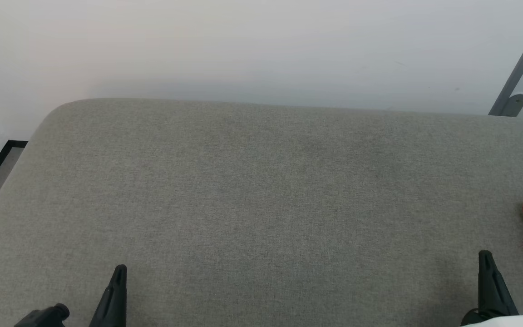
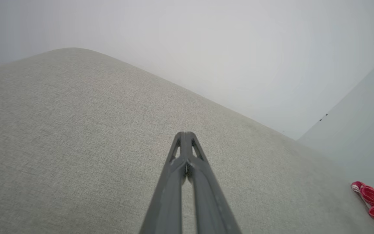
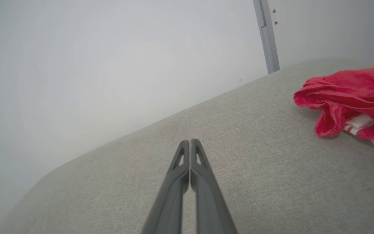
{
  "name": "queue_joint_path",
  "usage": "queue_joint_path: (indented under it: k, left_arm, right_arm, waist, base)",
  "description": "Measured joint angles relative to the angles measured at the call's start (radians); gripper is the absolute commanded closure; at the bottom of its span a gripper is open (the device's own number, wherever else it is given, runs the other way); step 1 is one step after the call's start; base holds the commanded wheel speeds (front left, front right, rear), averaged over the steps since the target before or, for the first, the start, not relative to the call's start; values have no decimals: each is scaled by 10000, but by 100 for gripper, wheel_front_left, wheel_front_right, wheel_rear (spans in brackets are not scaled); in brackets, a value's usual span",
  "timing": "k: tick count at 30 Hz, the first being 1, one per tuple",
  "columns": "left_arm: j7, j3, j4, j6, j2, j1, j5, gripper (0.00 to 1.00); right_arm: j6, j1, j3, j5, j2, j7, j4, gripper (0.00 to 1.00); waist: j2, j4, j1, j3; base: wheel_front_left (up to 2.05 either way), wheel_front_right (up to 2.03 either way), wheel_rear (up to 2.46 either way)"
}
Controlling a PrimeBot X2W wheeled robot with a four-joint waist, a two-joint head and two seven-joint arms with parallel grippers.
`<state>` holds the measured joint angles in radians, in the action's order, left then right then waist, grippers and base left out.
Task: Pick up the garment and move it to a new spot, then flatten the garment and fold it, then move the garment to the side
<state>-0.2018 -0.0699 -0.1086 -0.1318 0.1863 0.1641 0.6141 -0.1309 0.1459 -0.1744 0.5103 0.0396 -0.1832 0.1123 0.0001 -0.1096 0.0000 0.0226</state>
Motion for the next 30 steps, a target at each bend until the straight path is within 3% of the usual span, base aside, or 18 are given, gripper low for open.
queue_joint_path:
  k: [30]
  left_arm:
    - [1024, 487, -506, 0, -368, -1004, 3910, 100]
  right_arm:
    - [2, -954, 209, 4142, 19, 1106, 508, 100]
  waist:
    - [0, 293, 0, -69]
  base:
    - [0, 0, 0]
